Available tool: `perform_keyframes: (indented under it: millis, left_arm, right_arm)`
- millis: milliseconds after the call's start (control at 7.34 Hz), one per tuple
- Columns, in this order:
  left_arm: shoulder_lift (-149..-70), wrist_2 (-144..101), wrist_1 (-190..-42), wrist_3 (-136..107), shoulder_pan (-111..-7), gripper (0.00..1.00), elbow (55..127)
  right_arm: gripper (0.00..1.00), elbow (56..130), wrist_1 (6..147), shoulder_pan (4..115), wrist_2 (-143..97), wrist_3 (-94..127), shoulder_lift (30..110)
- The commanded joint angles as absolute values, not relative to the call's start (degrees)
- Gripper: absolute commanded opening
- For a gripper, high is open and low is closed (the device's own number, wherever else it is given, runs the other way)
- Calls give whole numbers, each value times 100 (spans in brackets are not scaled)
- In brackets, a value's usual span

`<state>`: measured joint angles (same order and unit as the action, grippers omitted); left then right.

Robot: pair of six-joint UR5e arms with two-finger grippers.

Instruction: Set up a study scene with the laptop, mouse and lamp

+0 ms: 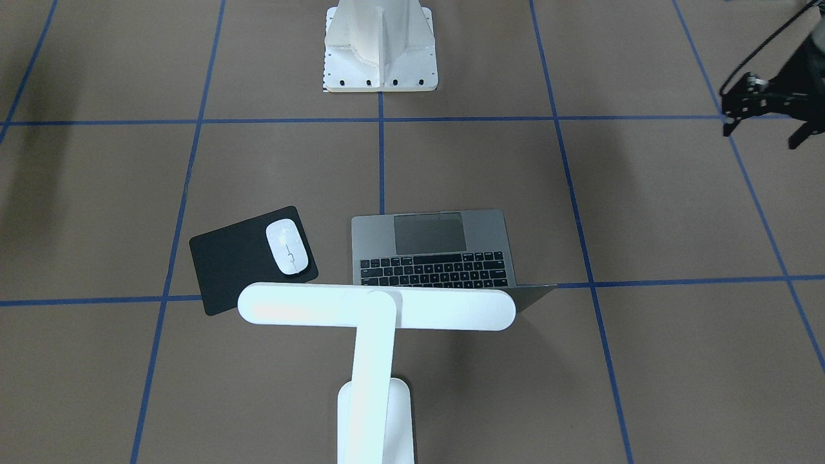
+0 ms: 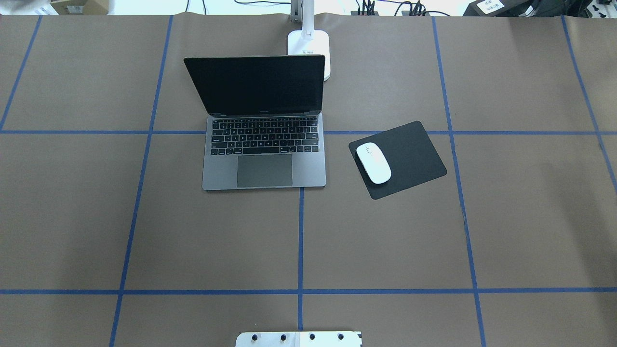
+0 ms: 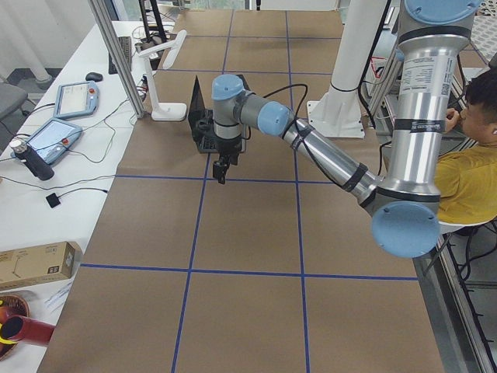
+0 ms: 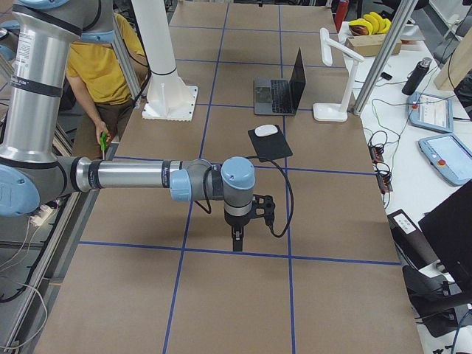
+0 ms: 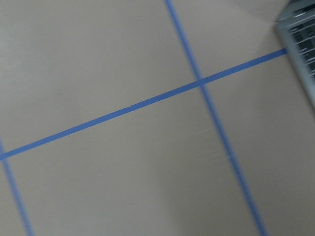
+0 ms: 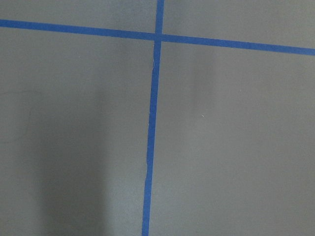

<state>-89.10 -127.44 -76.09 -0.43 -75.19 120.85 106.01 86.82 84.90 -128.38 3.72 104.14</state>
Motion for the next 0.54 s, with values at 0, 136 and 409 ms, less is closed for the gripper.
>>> perform_keyframes:
  millis: [0, 136, 409]
  left_arm:
    - [-7731, -13034, -8440, 1105, -8558, 100, 11482]
    - [-7552, -12991, -8742, 1055, -8700, 99, 10974]
    - [-7559, -13016, -9007, 1055, -8824, 100, 10486]
  right_arm:
    - [100, 10626, 8675, 8490, -12850, 360, 10398]
    - [100, 10643, 8675, 8490, -12850, 360, 10406]
    - [100, 10661, 8675, 8490, -12858, 369, 10397]
